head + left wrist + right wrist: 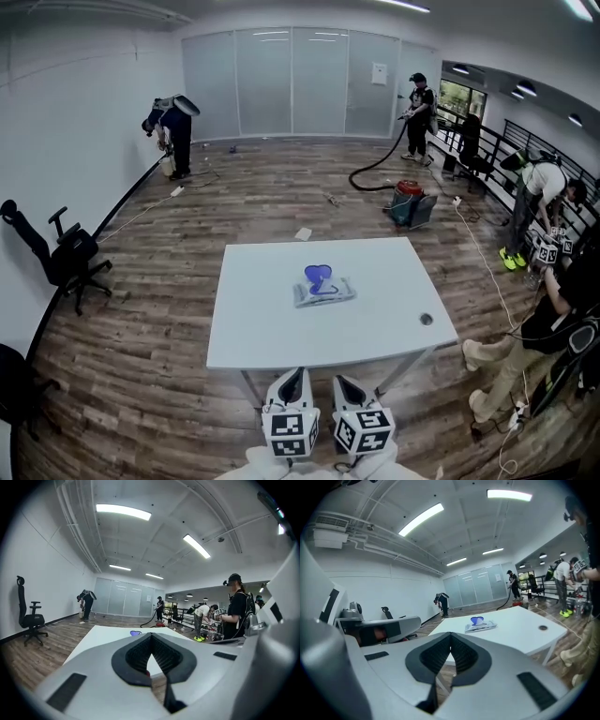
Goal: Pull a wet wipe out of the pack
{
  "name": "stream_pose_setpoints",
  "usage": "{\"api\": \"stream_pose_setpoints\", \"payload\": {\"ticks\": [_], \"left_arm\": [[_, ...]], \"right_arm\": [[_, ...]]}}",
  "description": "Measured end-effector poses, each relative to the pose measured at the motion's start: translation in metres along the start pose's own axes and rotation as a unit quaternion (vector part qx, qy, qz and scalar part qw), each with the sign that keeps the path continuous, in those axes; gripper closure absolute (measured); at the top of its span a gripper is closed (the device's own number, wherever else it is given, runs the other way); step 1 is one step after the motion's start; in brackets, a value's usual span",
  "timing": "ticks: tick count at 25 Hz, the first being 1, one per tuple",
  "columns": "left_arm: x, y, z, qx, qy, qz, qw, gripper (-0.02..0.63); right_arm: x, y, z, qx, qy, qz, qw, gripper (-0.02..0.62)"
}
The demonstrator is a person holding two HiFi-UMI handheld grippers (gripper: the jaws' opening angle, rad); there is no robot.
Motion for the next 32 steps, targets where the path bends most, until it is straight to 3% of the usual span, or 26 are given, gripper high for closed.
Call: {"api": "stream_pose_setpoints", "payload": {"ticks": [19, 32], "left_arm": [[0.017, 0.013, 0.012, 0.000, -0.013, 0.031, 0.9994, 0.609], [0.071, 0.016, 0.017, -0.005, -0.013, 0.040, 0.9991, 0.609]], "right_arm": [[0.027, 0.007, -0.011, 0.024, 0.003, 0.028, 0.999, 0.586], [0.074, -0.012, -0.041, 0.029, -0.002, 0.032, 0.999, 0.586]]}}
Point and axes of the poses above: the fingertips, and each gripper's own axes: x forward along the fingers, z to its left, y out of its underside, the point moved 9 cm from there along -x, backward along the fingers, and after that the axes turned 8 degrees about x, right-handed, at the moved point
